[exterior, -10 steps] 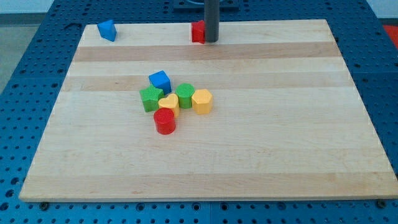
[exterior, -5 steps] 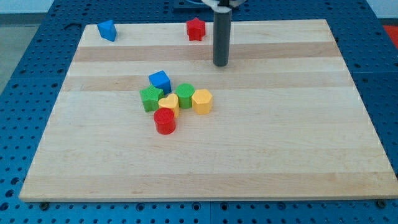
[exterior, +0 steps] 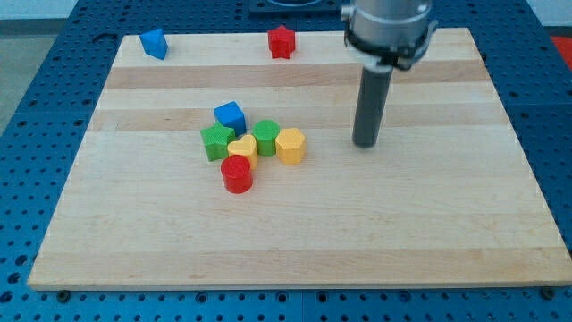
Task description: Push the green circle slightly up
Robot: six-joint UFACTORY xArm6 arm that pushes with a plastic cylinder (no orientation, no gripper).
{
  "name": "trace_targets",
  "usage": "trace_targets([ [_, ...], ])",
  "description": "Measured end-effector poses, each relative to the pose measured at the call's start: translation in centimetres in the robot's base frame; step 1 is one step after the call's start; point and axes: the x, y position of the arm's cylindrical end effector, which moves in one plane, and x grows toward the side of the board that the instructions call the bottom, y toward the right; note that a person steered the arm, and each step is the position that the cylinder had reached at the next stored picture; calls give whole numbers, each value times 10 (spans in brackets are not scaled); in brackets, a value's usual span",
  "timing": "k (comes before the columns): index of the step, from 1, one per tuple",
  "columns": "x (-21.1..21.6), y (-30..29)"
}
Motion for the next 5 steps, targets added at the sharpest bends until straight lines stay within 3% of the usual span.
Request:
trace_targets([
  [2,20,-118],
  [3,-13,-128],
  [4,-60,-101],
  [5,-76,-64],
])
